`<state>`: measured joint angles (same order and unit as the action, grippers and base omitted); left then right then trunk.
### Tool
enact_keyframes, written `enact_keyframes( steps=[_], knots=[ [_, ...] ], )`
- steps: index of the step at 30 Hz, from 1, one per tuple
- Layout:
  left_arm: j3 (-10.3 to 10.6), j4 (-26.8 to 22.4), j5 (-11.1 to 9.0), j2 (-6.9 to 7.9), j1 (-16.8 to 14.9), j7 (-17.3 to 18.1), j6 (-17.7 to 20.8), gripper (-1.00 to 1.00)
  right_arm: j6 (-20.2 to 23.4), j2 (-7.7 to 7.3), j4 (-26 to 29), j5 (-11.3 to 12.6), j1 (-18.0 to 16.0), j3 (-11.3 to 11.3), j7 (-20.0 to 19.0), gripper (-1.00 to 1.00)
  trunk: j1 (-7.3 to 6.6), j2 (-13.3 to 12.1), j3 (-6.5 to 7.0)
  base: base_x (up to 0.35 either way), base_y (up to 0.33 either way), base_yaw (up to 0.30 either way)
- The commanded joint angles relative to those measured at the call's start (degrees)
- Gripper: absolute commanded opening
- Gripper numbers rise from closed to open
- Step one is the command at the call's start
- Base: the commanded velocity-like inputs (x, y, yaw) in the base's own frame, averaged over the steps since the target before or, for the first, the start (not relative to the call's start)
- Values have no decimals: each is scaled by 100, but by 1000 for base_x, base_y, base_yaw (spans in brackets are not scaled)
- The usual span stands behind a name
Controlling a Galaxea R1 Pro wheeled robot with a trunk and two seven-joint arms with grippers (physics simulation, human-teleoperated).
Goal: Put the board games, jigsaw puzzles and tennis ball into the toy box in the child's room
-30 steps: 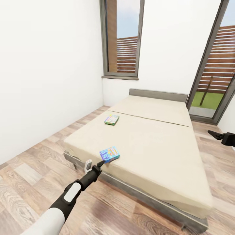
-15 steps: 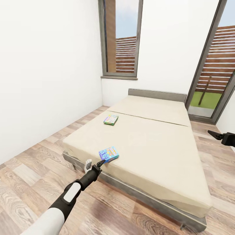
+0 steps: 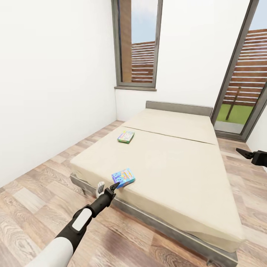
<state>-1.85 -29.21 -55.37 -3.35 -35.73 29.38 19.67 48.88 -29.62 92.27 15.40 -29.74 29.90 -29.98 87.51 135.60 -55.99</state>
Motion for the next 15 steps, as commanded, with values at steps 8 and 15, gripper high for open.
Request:
enact_keyframes(
  steps=[8,15],
  knots=[
    [-47,-4,-52,4,11,14,54,100,35,0,2,-2,-10,7,-25,100,-1,2,-5,8,0,0],
    [-40,0,-48,-4,13,11,49,100,36,0,2,-2,-6,7,-25,100,-1,2,-5,88,0,0]
  ],
)
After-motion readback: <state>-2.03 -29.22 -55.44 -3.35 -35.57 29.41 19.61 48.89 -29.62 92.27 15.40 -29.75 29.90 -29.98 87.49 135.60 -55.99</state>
